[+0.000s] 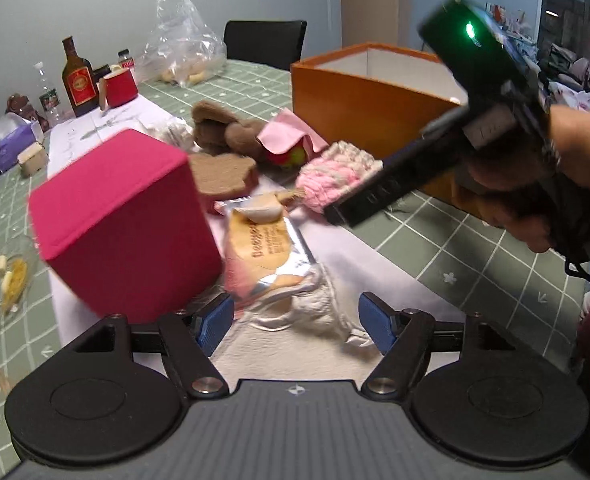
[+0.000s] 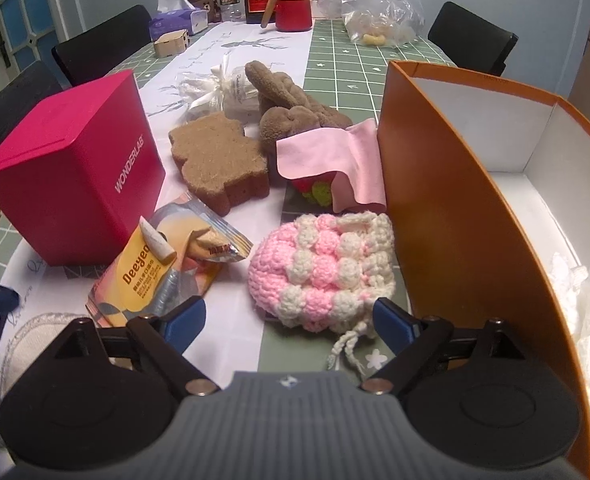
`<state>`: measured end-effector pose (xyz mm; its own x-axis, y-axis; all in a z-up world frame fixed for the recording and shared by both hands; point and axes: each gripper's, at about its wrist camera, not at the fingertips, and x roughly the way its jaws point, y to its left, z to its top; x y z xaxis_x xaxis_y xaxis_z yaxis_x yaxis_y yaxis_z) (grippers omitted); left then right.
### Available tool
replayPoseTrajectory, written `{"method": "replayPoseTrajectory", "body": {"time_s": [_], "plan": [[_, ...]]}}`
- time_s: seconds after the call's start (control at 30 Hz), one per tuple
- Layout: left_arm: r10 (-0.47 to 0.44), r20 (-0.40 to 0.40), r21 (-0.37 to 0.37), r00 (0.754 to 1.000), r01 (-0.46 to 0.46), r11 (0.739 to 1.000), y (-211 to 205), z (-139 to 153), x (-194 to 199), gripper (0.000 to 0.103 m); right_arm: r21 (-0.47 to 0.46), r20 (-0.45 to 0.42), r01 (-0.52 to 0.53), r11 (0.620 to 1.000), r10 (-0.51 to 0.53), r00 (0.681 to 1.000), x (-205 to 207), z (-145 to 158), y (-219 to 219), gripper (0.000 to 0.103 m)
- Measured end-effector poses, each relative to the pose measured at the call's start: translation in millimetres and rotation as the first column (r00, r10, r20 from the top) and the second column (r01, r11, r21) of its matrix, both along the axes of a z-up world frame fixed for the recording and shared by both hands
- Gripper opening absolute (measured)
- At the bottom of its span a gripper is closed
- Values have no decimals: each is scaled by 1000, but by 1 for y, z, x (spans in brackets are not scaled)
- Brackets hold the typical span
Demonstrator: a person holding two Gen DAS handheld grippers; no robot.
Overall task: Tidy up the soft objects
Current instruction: 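Grasp the pink-and-white crocheted pouch with the right gripper while the left gripper holds the mitt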
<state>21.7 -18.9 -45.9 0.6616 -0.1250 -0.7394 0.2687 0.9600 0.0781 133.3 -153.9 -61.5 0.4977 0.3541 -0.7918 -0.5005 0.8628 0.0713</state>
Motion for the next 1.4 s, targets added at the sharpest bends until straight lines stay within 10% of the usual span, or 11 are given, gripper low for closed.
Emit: {"method": "replayPoseTrajectory", "body": {"time_s": [0.47, 0.67, 0.73, 0.9, 1.03, 1.23, 1.33, 1.4], "plan": [[56, -96, 51, 994, -51, 997, -11, -38, 33, 83, 57, -90, 138, 989, -132, 987, 16, -19, 6, 91], [78, -128, 39, 989, -73, 997, -7, -35, 31, 44, 45, -51, 150, 988, -148, 988, 16, -23, 10, 90], [89, -144, 14, 986, -88, 996, -2, -32, 31, 20, 35, -33, 141, 989, -140, 990, 15, -22, 9, 77], [133, -158, -49, 978, -142, 989, 12, -21, 29, 17, 55, -50, 131, 990, -128, 991, 19, -18, -3, 54], [162, -142, -88, 976, -176, 981, 21, -8, 25, 17, 69, -118, 102, 992, -94, 989, 18, -18, -10, 0], [183, -117, -122, 976, -197, 973, 31, 8, 23, 17, 65, -84, -6, 998, 11, 996, 2, -3, -14, 7], [187, -111, -126, 976, -200, 972, 33, 11, 21, 17, 49, 38, -4, 999, 2, 999, -5, 12, -14, 48], [192, -113, -128, 975, -206, 970, 34, 12, 22, 17, 94, -35, 93, 991, -90, 995, 6, 10, -22, 50]]}}
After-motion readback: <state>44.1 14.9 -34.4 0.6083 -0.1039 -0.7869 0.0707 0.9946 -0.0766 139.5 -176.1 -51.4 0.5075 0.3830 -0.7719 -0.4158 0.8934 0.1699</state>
